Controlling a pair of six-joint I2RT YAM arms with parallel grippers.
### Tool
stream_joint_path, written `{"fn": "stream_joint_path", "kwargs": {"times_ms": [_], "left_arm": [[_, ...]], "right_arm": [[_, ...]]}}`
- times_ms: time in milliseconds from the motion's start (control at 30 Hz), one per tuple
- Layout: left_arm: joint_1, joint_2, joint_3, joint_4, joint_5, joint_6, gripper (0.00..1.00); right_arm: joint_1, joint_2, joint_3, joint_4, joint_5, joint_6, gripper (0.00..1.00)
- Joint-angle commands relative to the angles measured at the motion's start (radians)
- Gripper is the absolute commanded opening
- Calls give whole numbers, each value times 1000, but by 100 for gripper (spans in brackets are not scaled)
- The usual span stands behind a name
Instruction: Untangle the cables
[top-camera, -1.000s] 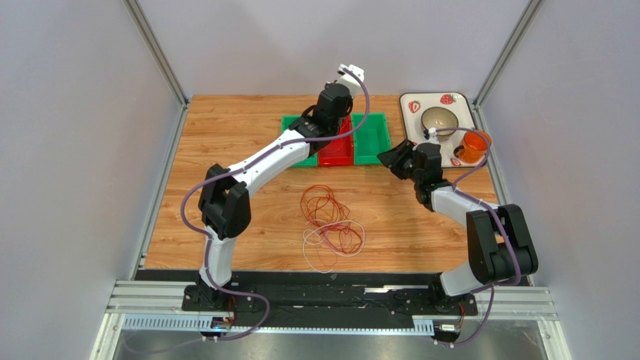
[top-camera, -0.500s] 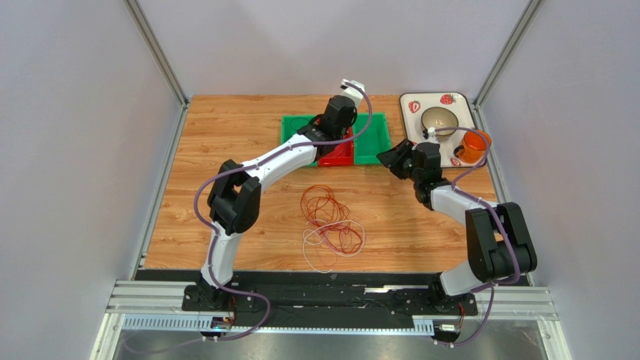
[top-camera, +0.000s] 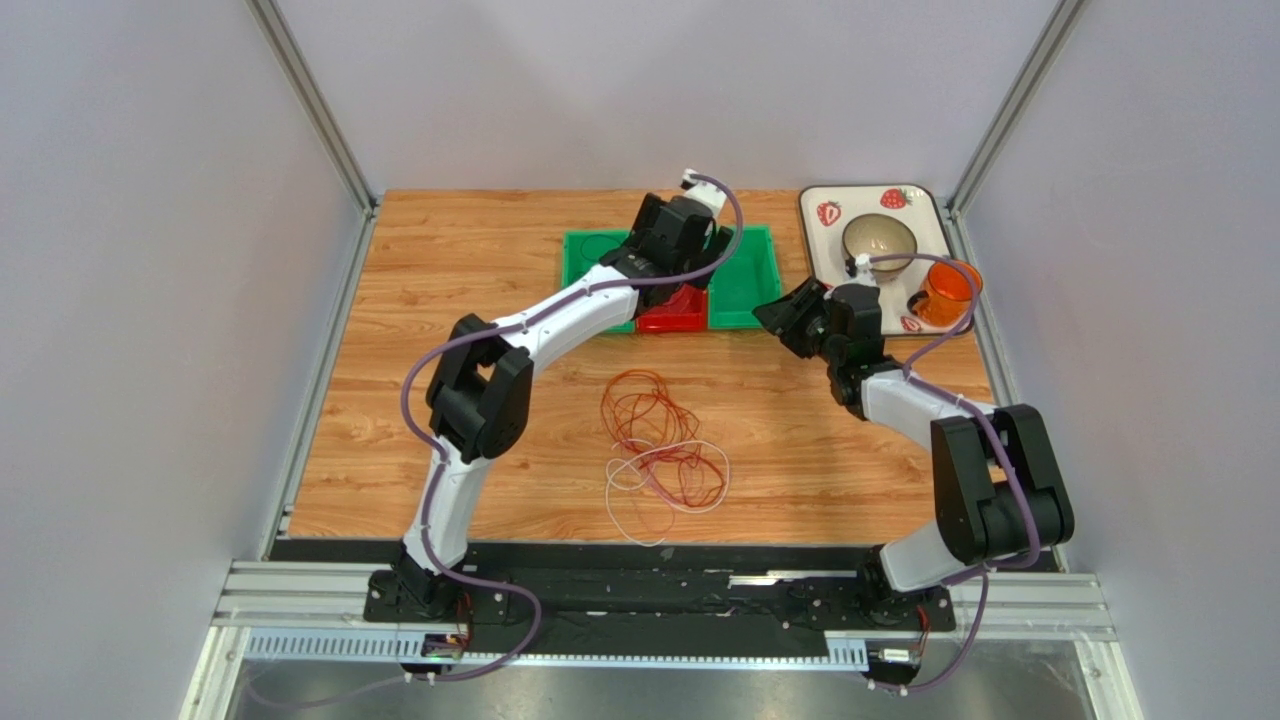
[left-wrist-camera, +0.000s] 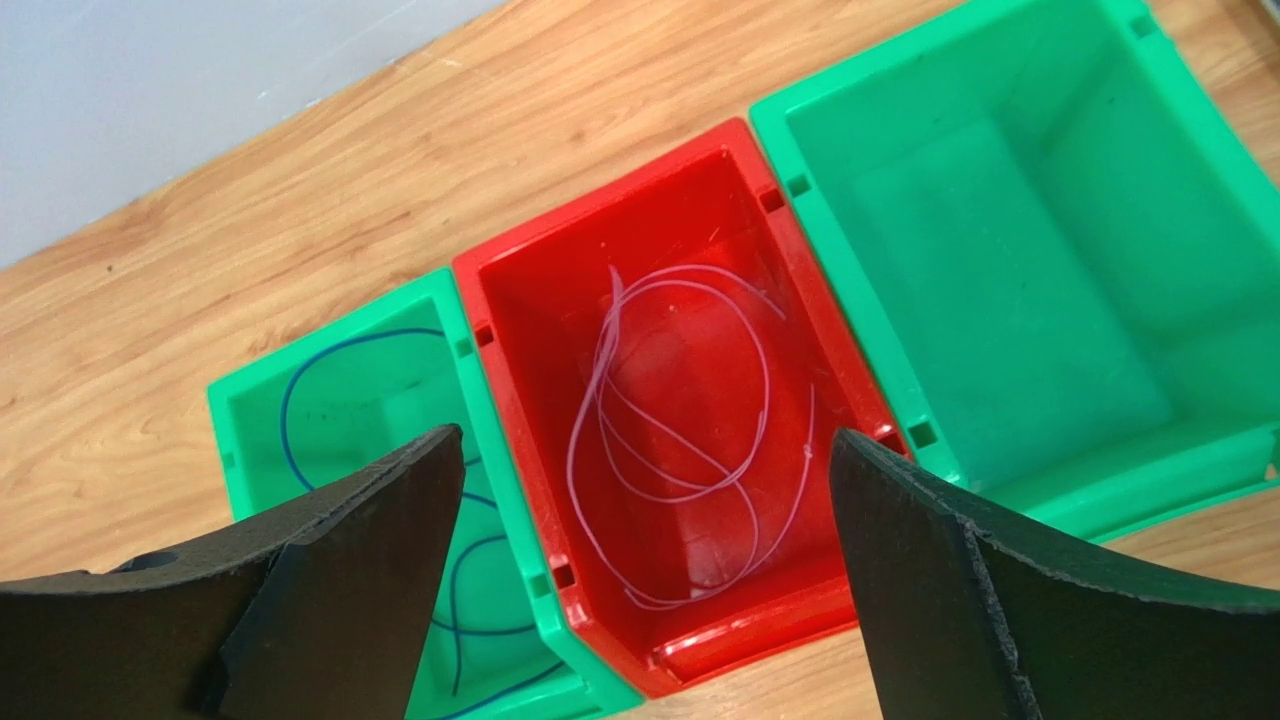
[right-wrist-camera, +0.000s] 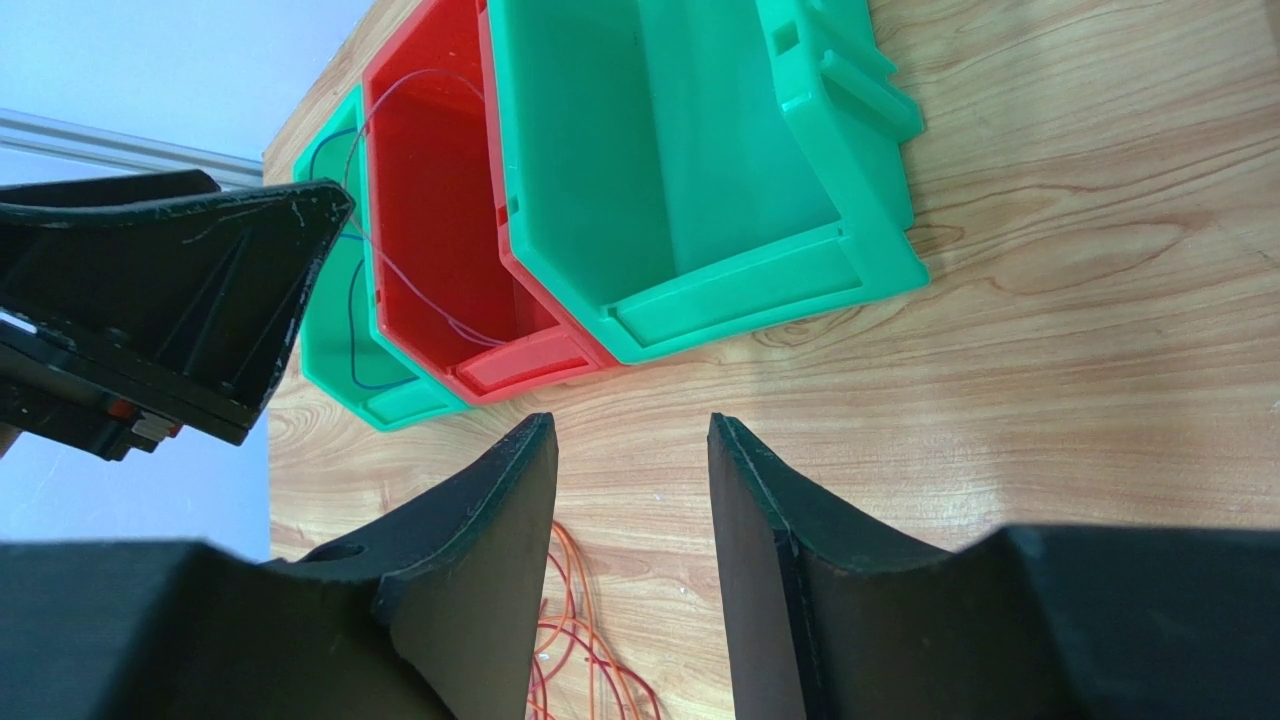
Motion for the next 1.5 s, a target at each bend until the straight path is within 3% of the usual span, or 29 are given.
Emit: {"fn": "stream_joint_path", "kwargs": {"times_ms": [0, 200, 333, 567, 800, 1000, 1267, 1467], "left_arm": [[3, -56, 50, -45, -8, -34, 99], [3, -160, 32, -101, 6, -59, 98], [1, -294, -80, -100, 23, -102, 98], [1, -590, -419, -89, 79, -183, 95], [-2, -852, -723, -105, 132, -295, 91], [-95, -1033, -1007, -33, 115, -433, 90], [-186, -1229, -1258, -46, 135, -554, 83], [-233, -1259, -1353, 4, 126, -608, 77]], "right_arm": [[2, 2, 38, 17, -6, -11, 46], [0, 4, 39, 17, -9, -14, 45], [2, -1, 36, 25, -12, -18, 46], [14, -31, 19, 26, 2, -37, 46], [87, -120, -21, 17, 133, -106, 47], [195, -206, -43, -76, 245, -155, 47], [397, -560, -235, -276, 389, -137, 50], [477, -732, -301, -460, 420, -72, 51]]}}
